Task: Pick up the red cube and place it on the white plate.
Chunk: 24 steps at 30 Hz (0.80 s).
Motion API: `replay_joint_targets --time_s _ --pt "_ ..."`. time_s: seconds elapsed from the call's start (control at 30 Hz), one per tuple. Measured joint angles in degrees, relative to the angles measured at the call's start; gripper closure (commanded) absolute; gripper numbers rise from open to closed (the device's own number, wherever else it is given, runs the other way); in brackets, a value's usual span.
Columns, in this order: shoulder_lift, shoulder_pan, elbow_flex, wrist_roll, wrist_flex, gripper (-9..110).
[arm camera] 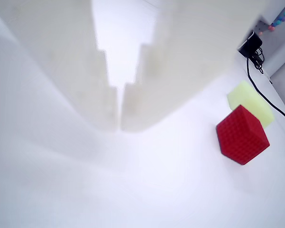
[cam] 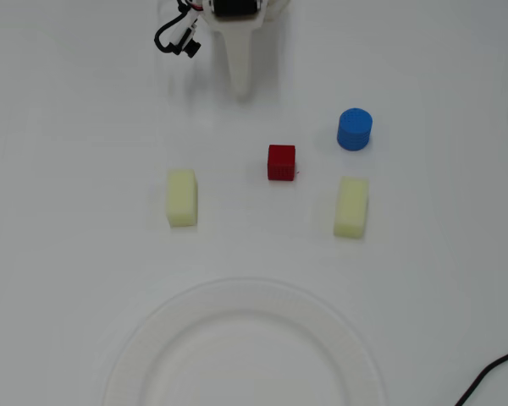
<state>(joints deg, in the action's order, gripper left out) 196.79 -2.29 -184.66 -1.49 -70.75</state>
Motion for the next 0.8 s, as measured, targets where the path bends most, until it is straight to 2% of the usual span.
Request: replay_joint_targets --time_s 0.27,0.4,0.63,0.8 --pt "0.0 0.0 0.53 0.7 0.0 102" --pt "-0.44 0.09 6.42 0.7 0.0 102" --pt "-23.91 3.25 27.51 2.37 0.0 101" --pt "-34.19 5.98 33.49 3.52 2.99 89"
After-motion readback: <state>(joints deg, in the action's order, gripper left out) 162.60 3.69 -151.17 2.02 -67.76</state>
